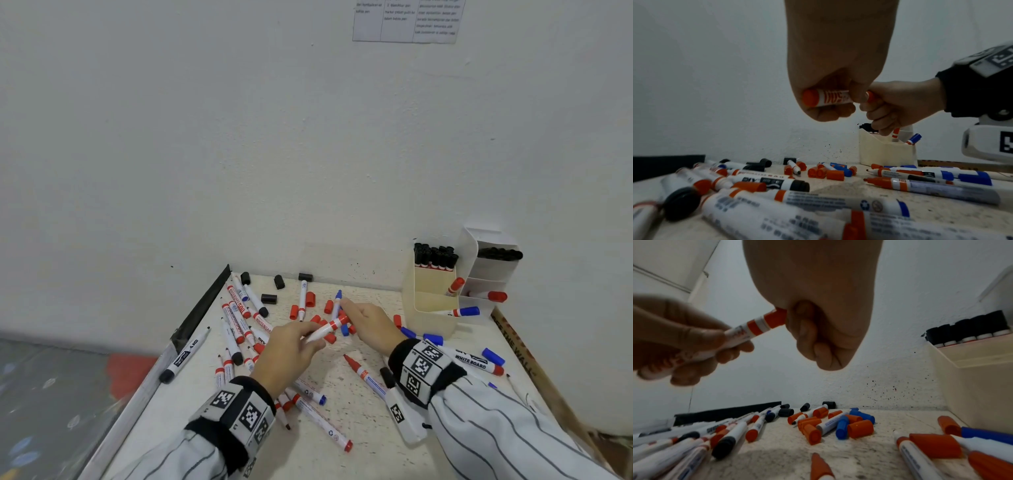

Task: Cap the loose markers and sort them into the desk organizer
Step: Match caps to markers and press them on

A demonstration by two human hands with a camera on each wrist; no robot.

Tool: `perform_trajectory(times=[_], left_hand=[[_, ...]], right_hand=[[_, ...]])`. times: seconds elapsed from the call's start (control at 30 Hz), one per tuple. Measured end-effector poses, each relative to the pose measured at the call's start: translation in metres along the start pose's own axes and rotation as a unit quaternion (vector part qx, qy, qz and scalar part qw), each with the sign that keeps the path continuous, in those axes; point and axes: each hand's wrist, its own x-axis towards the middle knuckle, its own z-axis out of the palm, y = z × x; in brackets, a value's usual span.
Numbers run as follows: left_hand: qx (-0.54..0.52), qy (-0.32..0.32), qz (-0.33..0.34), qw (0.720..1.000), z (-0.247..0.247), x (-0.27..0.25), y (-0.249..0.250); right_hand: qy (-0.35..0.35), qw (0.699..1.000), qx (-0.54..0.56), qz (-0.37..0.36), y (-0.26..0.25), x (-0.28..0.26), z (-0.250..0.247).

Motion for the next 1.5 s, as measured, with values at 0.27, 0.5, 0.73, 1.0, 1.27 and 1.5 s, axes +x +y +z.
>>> perform_trajectory(times=[0.27, 0.5, 0.73, 1.0, 1.27, 1.5], left_hand=[[-0.016, -0.083, 0.03, 0.996, 0.001, 0.005, 0.013], [-0.282, -0.217, -0.119, 0.927, 0.001, 0.007, 0.024], [-0.194, -0.152, -0.033, 0.969, 0.024, 0.024, 0.036], [0.133, -0.3, -0.099, 0.94, 0.068, 0.028, 0.011], [0.186, -0.283, -0.037, 0.94, 0.082, 0.029, 0.015], [0.208, -0.286, -0.058, 0.934, 0.095, 0.037, 0.013]], right_hand=[[0.01, 0.999, -0.035, -0.023, 0.008, -0.004, -0.005], [0.01, 0.996, 0.027, -0.088, 0.004, -0.017, -0.019], [-0.011, 0.994, -0.051, -0.097, 0.002, -0.008, -0.063], [0.286, 0.958, -0.015, -0.024, 0.043, -0.006, -0.148], [0.341, 0.922, -0.182, -0.007, 0.081, -0.003, -0.158], [0.303, 0.926, -0.226, 0.002, 0.085, 0.005, -0.154]])
